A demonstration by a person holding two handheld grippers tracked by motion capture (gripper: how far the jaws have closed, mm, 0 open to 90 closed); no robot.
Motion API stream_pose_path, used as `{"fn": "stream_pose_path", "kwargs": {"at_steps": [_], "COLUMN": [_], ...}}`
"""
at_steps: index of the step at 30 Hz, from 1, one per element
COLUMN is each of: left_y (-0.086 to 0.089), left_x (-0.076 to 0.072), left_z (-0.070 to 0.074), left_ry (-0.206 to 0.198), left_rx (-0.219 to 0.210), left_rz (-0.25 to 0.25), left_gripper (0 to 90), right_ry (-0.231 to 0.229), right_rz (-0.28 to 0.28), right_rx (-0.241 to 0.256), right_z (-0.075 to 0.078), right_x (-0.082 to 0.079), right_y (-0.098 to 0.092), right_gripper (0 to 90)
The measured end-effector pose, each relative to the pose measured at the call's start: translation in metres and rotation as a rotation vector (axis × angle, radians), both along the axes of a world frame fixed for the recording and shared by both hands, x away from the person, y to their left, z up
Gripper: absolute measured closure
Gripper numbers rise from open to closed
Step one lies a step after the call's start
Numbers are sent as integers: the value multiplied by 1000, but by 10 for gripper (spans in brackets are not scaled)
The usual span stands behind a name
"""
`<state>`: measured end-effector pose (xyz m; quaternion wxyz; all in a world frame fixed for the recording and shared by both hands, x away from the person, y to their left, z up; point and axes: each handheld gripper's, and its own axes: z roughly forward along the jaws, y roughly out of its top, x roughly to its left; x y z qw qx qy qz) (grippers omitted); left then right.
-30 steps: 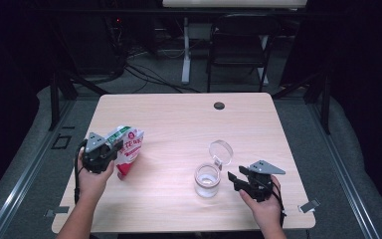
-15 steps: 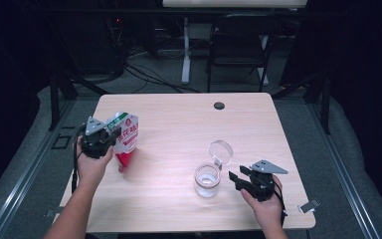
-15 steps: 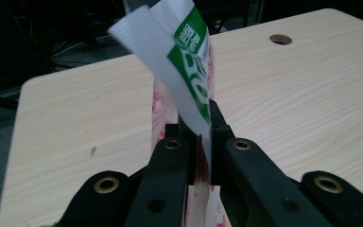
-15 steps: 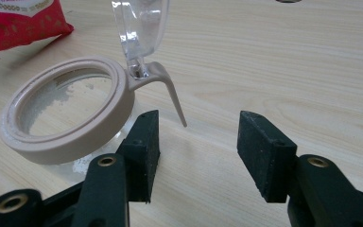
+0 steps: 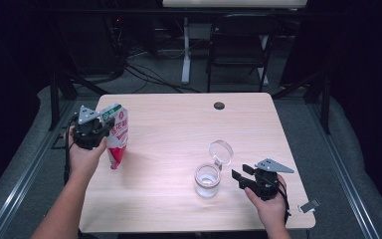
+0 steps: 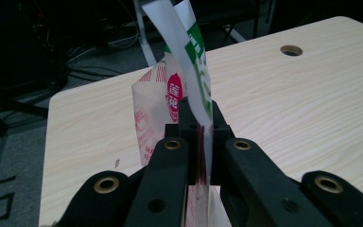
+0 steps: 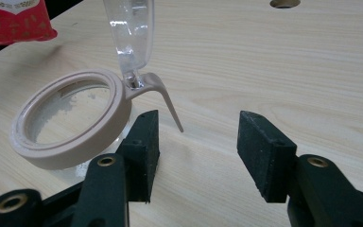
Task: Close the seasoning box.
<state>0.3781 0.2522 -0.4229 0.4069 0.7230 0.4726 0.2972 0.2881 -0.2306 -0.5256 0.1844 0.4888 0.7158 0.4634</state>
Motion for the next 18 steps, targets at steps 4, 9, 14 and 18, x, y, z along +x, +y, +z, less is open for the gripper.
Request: {"fn": "stream_pose_path", "kwargs": {"at_steps": [4,9,14,18], "left_y": [1,-6,-17,-30], "left_x": [-3,-8,-11,-13], "left_z": [5,12,15,16], "left_ry": [21,22,20,22], "left_rx": [-13,-13,-3,-9], "left_rz": [-19,-57,-94,-136], "left_gripper": [899,898,899,898], "right_ry": [3,8,8,5], "right_rz": [-2,15,22,18], "right_rx": [1,-15,-23,-18], "right_z": [1,4,5,4], "right_x": [0,0,0,0], "right_y": [-1,-1,0,-1], "right_gripper": [490,515,523,523]}}
